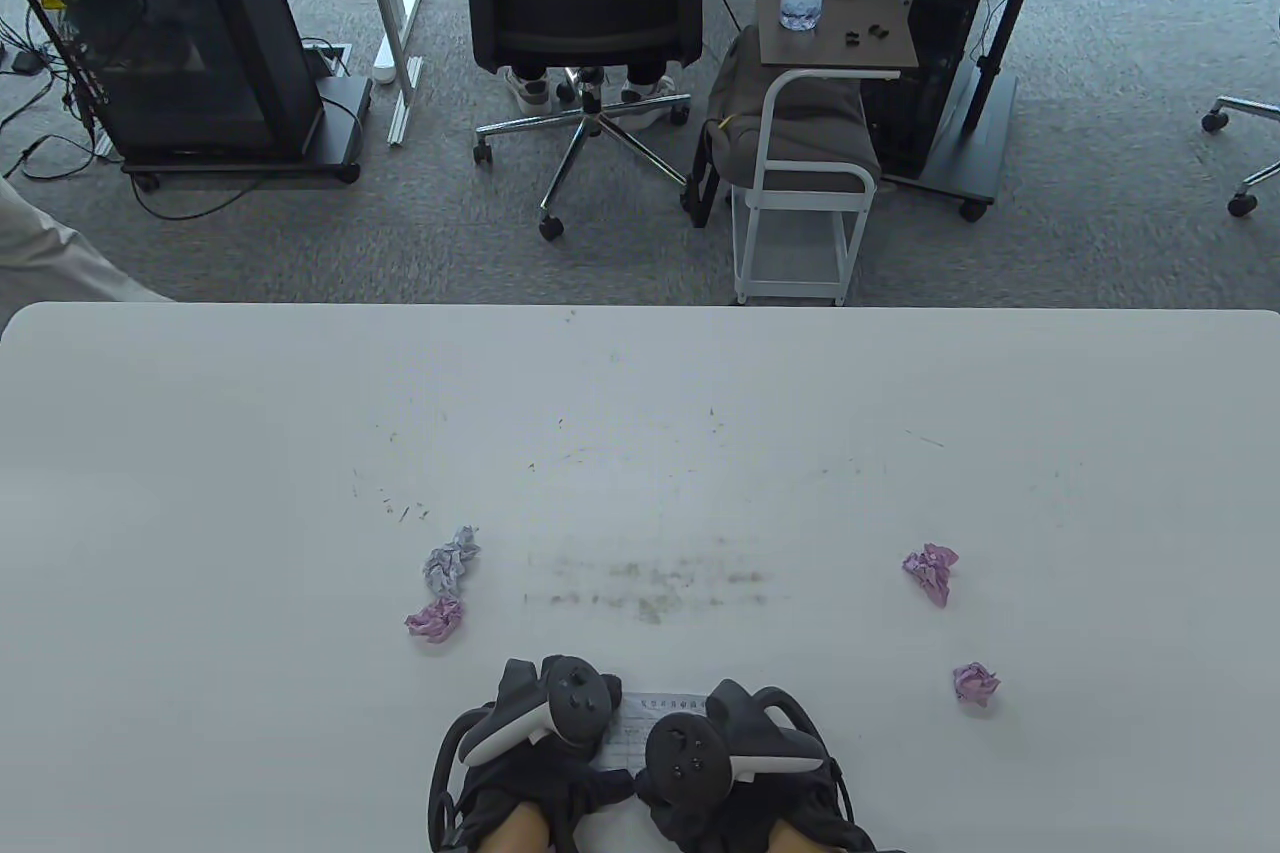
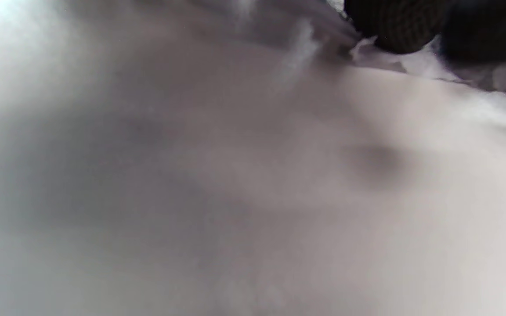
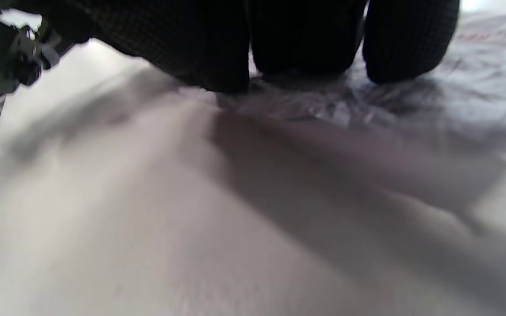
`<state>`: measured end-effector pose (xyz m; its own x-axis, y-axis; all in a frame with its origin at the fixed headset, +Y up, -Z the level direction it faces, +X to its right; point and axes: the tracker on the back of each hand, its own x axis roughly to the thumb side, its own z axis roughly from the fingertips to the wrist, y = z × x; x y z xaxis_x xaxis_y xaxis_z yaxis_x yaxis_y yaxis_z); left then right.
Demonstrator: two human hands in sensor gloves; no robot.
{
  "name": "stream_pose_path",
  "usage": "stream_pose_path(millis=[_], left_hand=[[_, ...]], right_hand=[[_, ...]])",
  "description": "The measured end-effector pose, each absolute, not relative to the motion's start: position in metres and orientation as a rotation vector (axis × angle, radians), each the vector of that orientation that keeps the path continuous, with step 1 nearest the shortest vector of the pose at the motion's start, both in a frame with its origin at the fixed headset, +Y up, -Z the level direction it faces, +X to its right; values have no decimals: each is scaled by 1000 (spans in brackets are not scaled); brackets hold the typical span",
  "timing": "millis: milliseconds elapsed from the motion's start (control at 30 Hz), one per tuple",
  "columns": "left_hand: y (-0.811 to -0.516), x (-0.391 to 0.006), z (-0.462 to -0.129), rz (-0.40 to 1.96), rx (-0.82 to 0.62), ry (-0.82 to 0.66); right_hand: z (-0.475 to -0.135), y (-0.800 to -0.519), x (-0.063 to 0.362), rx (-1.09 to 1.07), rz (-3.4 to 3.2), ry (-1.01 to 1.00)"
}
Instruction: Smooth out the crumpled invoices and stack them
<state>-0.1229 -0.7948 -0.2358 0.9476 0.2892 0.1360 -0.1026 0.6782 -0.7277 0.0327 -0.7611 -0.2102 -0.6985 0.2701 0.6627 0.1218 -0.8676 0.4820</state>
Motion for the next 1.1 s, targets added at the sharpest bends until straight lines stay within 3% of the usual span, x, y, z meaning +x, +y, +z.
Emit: stream_pose_path(millis=[67,533,767,967,1100], left_hand=[[-795,-123,-236,222,-799,-248],[-795,-122,-236,218,-801,-247],[-795,-122,-236,220,-801,-247],[-795,-122,-236,223,-800,-248],[-795,-122,-236,225,-799,-249]], right_hand=[[-212,-761,31,1195,2725,760],[-229,-763,65,723,2701,1023],[-233,-765,84,621,2748,985],[-236,-752,103,556,2734,572],[-234,-749,100,622,2725,336]])
